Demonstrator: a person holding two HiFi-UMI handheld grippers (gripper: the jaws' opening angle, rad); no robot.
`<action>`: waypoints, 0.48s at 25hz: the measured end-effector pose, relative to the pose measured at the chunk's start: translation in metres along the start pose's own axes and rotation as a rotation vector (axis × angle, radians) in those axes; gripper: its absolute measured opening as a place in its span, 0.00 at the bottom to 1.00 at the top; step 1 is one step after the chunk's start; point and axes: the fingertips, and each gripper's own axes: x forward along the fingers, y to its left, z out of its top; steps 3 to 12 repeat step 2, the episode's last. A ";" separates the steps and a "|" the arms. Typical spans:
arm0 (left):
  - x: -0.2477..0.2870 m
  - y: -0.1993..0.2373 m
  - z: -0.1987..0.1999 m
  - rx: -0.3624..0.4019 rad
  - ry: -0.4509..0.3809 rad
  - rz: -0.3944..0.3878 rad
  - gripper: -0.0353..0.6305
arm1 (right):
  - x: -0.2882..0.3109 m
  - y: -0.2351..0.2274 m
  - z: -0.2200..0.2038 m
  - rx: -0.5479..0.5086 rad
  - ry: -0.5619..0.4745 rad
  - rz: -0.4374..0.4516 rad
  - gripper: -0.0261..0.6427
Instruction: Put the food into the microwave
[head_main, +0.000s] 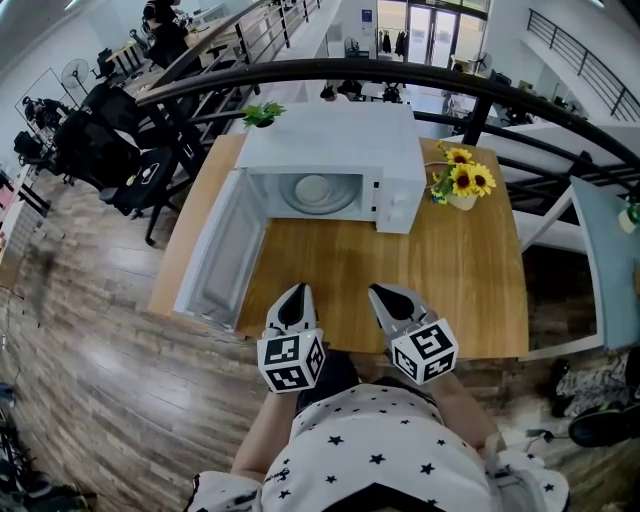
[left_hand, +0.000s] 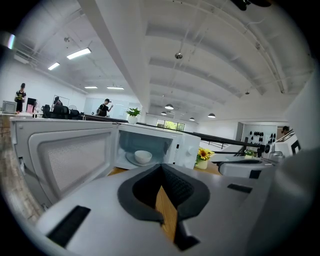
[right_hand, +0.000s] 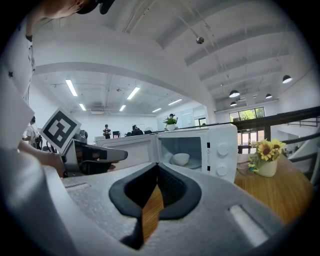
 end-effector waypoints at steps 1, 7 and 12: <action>0.001 0.000 0.000 0.000 -0.001 0.000 0.06 | 0.001 -0.001 0.000 0.000 0.000 0.000 0.05; 0.001 0.000 0.001 0.000 -0.001 0.000 0.06 | 0.002 -0.001 0.000 0.000 0.000 0.000 0.05; 0.001 0.000 0.001 0.000 -0.001 0.000 0.06 | 0.002 -0.001 0.000 0.000 0.000 0.000 0.05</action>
